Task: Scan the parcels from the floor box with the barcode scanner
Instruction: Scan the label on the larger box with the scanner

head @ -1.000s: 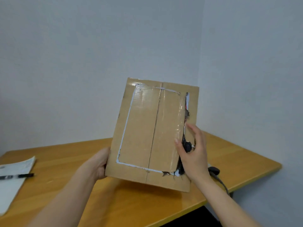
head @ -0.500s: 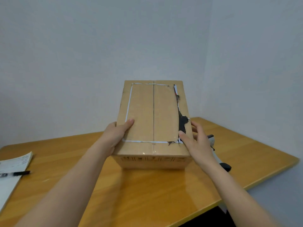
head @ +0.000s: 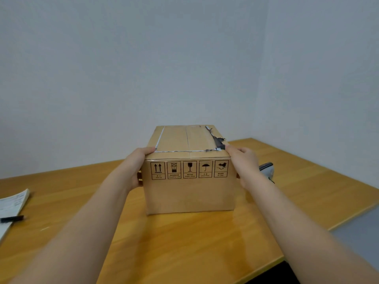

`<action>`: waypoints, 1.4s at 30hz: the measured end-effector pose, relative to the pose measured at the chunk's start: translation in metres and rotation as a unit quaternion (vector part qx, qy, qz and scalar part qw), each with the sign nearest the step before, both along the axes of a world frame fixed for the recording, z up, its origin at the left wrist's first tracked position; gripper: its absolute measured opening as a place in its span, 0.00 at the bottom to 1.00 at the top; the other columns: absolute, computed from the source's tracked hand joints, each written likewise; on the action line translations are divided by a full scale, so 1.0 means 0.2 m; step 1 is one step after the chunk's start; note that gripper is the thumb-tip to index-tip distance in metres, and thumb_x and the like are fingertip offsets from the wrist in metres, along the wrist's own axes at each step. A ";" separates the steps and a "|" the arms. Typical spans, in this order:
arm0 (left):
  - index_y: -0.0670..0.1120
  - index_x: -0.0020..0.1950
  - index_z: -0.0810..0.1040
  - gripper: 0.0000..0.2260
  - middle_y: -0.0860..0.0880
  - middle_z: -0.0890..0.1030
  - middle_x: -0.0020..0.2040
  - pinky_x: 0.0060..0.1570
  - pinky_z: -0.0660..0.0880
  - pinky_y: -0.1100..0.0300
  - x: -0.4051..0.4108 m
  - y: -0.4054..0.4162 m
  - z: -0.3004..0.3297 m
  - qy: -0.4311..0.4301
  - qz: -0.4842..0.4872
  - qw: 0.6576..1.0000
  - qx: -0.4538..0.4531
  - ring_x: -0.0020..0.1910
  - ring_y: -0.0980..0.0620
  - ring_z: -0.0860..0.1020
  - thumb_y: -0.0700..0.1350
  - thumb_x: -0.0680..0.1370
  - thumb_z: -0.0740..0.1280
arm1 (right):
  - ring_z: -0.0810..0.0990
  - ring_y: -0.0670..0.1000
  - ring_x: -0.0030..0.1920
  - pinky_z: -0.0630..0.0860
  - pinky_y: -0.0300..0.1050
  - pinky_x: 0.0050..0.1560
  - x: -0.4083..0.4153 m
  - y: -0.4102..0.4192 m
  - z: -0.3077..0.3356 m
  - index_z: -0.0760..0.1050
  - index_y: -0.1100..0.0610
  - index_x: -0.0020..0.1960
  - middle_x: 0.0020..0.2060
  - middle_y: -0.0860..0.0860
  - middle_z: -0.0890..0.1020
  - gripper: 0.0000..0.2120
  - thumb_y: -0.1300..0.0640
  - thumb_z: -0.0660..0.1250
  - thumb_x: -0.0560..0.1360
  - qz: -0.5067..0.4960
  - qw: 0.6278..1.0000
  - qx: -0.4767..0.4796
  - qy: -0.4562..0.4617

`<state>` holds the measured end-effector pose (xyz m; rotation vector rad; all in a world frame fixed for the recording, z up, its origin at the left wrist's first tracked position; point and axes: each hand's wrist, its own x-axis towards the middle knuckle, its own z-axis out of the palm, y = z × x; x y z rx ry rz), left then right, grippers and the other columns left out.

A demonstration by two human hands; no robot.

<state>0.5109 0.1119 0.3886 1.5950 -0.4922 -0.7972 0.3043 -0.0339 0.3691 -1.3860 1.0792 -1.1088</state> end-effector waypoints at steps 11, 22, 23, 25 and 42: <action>0.39 0.56 0.76 0.20 0.42 0.78 0.55 0.47 0.74 0.51 0.04 0.00 0.07 -0.191 0.160 0.966 0.063 0.50 0.41 0.76 0.51 0.71 0.71 | 0.84 0.54 0.48 0.82 0.53 0.51 -0.04 0.09 0.10 0.72 0.50 0.64 0.53 0.52 0.82 0.18 0.48 0.66 0.76 0.065 0.983 -0.084 0.151; 0.48 0.58 0.77 0.33 0.51 0.76 0.53 0.64 0.66 0.43 -0.43 0.00 0.18 -0.520 -0.042 0.828 0.206 0.60 0.44 0.73 0.73 0.66 0.62 | 0.85 0.46 0.42 0.80 0.42 0.46 -0.05 0.24 0.19 0.82 0.53 0.49 0.41 0.50 0.86 0.08 0.61 0.66 0.76 0.128 0.982 -0.139 0.020; 0.49 0.58 0.76 0.34 0.53 0.76 0.52 0.63 0.66 0.43 -0.43 0.01 0.18 -0.541 -0.080 0.807 0.223 0.59 0.46 0.74 0.73 0.64 0.65 | 0.84 0.47 0.45 0.80 0.44 0.48 -0.06 0.21 0.18 0.81 0.51 0.50 0.44 0.50 0.84 0.08 0.61 0.66 0.75 0.102 0.985 -0.137 0.033; 0.49 0.60 0.76 0.32 0.52 0.78 0.56 0.61 0.70 0.48 -0.40 0.02 0.17 -0.585 -0.108 0.772 0.226 0.58 0.48 0.75 0.68 0.64 0.71 | 0.80 0.47 0.48 0.77 0.42 0.47 -0.10 0.17 0.16 0.78 0.49 0.56 0.50 0.49 0.81 0.11 0.58 0.65 0.76 0.081 0.988 -0.122 0.057; 0.59 0.64 0.73 0.30 0.56 0.72 0.66 0.66 0.69 0.49 -0.02 0.17 0.23 -0.470 -0.282 0.813 0.195 0.66 0.52 0.70 0.32 0.69 0.72 | 0.67 0.46 0.70 0.65 0.44 0.66 -0.15 0.12 0.03 0.77 0.48 0.65 0.67 0.42 0.73 0.20 0.43 0.54 0.81 0.065 0.979 -0.167 0.099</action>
